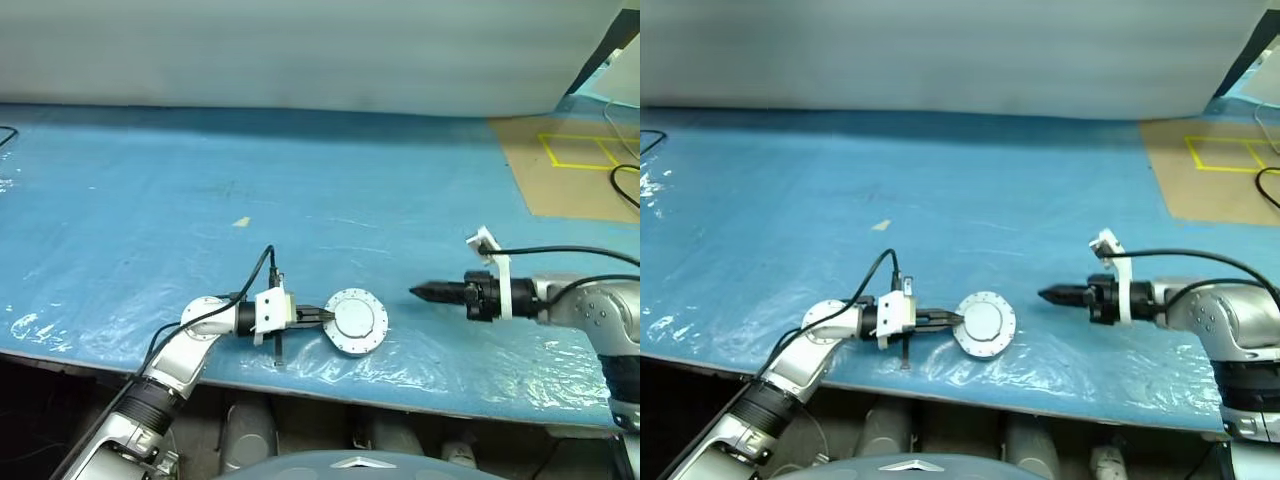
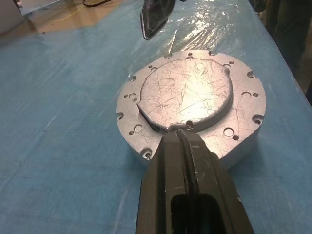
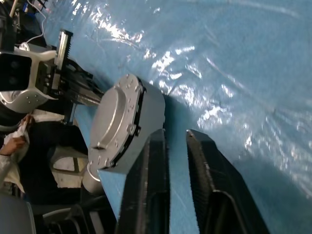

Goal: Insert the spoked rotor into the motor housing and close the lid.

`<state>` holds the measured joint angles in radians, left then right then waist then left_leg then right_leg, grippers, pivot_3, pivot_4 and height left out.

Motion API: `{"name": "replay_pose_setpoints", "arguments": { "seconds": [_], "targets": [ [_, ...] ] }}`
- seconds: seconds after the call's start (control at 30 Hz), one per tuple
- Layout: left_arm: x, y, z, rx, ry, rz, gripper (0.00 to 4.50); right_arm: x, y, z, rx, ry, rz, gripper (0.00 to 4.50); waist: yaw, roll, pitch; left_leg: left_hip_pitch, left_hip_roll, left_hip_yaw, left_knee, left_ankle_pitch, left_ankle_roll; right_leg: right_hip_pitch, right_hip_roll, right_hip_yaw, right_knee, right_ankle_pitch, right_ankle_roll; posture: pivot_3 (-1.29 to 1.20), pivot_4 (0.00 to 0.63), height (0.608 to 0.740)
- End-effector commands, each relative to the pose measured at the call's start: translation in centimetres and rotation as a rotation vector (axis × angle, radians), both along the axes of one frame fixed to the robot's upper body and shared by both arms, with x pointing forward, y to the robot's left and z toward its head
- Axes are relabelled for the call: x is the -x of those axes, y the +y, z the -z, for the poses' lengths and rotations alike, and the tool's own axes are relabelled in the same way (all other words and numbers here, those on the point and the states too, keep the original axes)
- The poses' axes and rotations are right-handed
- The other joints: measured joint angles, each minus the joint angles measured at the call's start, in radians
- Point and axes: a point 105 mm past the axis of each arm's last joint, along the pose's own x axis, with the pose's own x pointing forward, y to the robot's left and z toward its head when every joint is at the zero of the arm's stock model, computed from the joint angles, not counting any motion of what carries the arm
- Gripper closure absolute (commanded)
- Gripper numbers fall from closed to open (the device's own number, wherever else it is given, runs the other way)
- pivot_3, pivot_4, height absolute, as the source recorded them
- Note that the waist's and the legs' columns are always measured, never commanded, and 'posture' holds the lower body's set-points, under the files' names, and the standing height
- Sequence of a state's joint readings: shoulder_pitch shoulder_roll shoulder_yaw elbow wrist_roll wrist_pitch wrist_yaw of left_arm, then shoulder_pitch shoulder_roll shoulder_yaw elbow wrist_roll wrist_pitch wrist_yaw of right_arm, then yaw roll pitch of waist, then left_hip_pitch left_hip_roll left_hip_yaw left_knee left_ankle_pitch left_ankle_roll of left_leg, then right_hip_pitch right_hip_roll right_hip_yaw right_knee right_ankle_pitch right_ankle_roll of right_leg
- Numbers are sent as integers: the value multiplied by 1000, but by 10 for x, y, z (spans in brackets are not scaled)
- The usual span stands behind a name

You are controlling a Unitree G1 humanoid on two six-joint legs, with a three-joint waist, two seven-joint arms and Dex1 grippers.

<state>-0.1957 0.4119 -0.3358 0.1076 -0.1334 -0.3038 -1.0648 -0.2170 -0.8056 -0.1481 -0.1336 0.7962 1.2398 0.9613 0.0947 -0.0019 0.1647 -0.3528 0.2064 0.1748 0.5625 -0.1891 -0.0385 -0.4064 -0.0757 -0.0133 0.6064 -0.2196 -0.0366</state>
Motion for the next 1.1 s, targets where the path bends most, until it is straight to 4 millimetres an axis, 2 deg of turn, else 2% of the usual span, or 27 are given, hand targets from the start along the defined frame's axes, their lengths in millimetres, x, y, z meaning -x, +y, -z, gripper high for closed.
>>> {"name": "replay_pose_setpoints", "arguments": {
  "seconds": [0.03,0.1,0.17,0.3,0.4,0.53,0.73,0.93,1.1],
  "targets": [
    [4,1,5,-15,22,0,4500,1,3,-13,-103,-9,20,2590,0,1,0,1,0,0,0,0,0,0,0,0,0,0,0,0,150,740],
    [4,2,6,-17,23,-1,4500,12,6,-5,-105,54,6,1997,3,1,-1,1,0,0,0,-1,1,0,0,0,1,-1,1,0,150,740],
    [4,2,6,-19,22,-4,4500,22,10,1,-122,108,-15,1997,9,1,-1,1,0,0,0,-1,1,1,0,-1,1,-4,7,0,150,740],
    [3,2,7,-19,18,-8,4500,31,22,-3,-180,118,-42,1997,6,1,-1,0,0,0,0,0,0,1,0,0,-1,-1,2,0,150,740],
    [4,1,6,-15,19,-9,4500,23,18,2,-174,84,24,1416,5,1,-1,0,0,0,-1,0,0,0,0,0,-1,-2,3,0,150,740],
    [5,2,7,-17,20,-9,4500,21,15,2,-189,93,53,143,4,1,-1,0,0,0,-1,0,0,0,0,0,-1,-5,9,0,150,740],
    [5,1,7,-14,19,-10,4500,24,19,3,-209,105,51,67,4,1,-1,0,0,0,-2,0,0,0,0,0,-1,-6,10,0,150,740],
    [7,-1,8,-10,22,-7,4500,32,24,19,-117,128,30,67,4,1,-1,0,0,0,-2,0,0,0,0,0,-1,-6,10,0,150,740],
    [9,-2,8,-9,25,-7,4500,33,15,31,-80,143,46,67,4,1,-1,-1,-1,0,-3,0,0,0,-1,0,-2,-6,11,0,150,740]
  ]
}}
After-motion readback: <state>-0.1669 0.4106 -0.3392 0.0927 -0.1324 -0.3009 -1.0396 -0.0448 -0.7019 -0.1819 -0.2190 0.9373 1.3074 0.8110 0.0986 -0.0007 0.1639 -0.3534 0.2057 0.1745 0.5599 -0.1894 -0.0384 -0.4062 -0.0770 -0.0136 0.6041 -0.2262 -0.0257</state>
